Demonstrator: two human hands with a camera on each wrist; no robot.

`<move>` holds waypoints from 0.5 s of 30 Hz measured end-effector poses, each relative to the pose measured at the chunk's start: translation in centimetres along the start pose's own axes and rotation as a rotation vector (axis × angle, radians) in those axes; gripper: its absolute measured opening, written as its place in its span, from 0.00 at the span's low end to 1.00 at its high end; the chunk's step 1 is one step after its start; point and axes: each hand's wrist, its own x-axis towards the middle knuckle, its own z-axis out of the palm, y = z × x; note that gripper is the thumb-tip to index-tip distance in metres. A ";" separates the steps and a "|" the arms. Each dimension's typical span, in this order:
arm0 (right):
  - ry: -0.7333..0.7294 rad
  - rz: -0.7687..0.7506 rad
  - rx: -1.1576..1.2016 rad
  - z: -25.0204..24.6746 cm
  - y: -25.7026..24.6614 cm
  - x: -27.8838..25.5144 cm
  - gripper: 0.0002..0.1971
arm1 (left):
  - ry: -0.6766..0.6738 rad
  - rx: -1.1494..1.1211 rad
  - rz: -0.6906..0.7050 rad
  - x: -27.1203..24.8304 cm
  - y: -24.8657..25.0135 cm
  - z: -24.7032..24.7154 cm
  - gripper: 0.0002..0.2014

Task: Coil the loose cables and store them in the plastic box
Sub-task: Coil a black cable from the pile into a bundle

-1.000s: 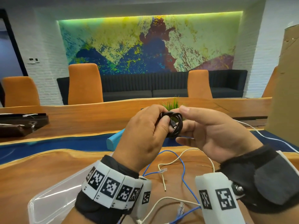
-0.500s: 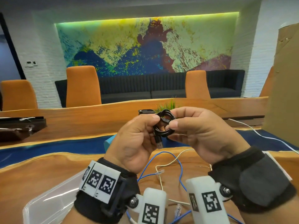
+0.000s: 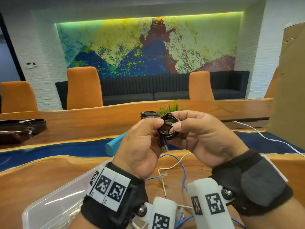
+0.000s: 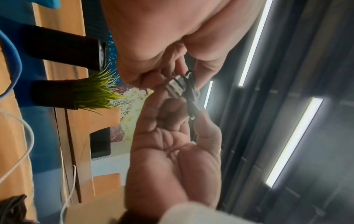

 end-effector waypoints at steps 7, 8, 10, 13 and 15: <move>0.113 -0.103 -0.228 0.3 -0.1 0.1 0.12 | 0.058 0.460 0.352 0.2 0.1 -0.6 0.04; 0.111 -0.118 -0.252 0.2 -0.2 0.1 0.13 | -0.002 0.422 0.285 0.0 0.5 -0.6 0.05; 0.101 -0.147 -0.291 0.1 -0.5 -0.2 0.14 | -0.094 0.376 0.217 -0.1 1.2 -0.7 0.08; 0.069 -0.191 -0.376 0.2 -0.8 -0.5 0.14 | -0.134 0.507 0.354 -0.4 1.6 -0.6 0.09; 0.067 -0.204 -0.374 0.4 -0.8 -0.6 0.14 | -0.089 0.531 0.432 -0.4 1.6 -0.5 0.07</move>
